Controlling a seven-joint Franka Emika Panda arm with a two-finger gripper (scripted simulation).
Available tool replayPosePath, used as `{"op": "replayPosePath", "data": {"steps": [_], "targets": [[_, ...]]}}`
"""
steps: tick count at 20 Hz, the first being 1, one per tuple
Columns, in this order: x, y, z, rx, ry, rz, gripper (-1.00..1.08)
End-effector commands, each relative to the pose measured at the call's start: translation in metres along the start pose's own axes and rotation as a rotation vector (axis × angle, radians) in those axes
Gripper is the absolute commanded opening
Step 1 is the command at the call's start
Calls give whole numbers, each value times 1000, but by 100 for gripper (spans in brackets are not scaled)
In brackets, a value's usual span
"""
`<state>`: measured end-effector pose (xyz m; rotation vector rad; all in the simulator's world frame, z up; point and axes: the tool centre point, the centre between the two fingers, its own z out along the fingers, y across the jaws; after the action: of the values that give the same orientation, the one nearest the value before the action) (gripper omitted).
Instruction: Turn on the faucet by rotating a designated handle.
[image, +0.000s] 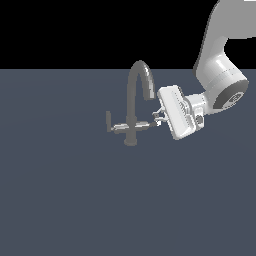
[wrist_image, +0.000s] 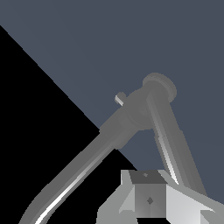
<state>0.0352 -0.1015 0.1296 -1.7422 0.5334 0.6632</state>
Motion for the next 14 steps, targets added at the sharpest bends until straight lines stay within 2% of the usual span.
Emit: {"op": "replayPosePath", "data": {"steps": [1, 5, 6, 7, 14], "targets": [[8, 26, 6, 2, -9, 23, -100], [11, 60, 9, 1, -28, 47, -100], [11, 60, 9, 1, -28, 47, -100], [2, 12, 4, -6, -14, -28, -100], [25, 38, 11, -3, -20, 3, -100]]}}
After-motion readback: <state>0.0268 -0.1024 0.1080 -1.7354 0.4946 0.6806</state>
